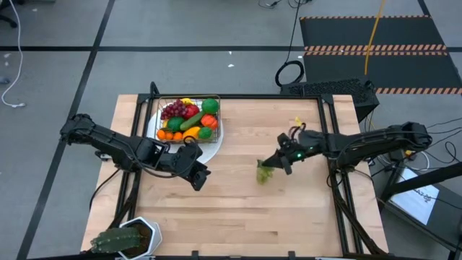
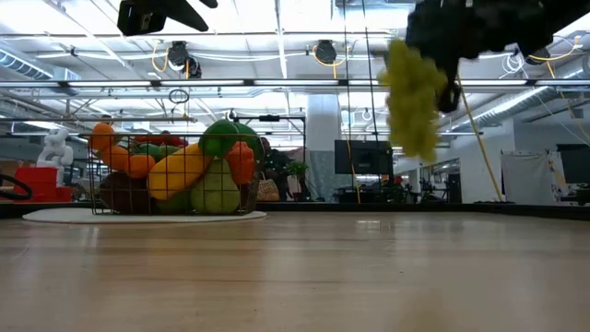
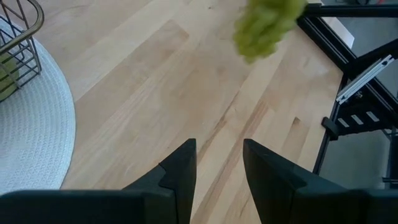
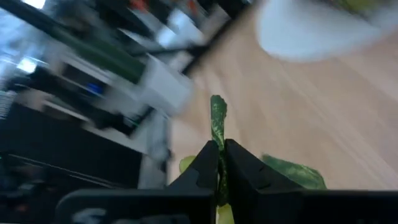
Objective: Build produce basket
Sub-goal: Put the green grapes into the wired basket
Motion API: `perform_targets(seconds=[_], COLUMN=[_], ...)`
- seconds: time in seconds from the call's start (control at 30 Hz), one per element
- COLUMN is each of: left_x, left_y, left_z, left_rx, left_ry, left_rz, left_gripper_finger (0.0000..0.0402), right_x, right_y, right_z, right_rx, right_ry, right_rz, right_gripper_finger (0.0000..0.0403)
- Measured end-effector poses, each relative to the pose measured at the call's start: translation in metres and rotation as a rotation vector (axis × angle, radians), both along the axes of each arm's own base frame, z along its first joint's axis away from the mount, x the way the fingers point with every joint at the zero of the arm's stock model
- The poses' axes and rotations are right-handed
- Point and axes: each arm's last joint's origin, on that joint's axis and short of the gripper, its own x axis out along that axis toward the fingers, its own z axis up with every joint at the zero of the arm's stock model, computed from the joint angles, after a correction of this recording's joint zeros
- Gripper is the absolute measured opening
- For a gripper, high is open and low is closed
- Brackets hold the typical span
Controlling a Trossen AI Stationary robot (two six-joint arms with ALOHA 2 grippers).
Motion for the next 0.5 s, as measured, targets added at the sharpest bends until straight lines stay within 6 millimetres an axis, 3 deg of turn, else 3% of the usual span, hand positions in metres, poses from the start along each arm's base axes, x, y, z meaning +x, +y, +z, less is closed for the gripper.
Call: perform_targets(seconds=[0.2, 0.5], left_x=[0.004, 0.009], left_y=[-0.001, -0.003], left_z=[0.007, 0.012], left_rx=[-0.026, -0.021], left_ry=[-0.078, -0.152], left_rz=[-0.002, -0.030], left_gripper_finger=[0.0131, 0.0131], right_x=[0.004, 0.010], right_y=[0.000, -0.003], right_z=[0.030, 0.106], right_rx=[-0.009, -0.058], right_ry=[-0.179, -0.413], right_rz=[0.001, -0.092], right_gripper_finger=[0.0006, 0.0006])
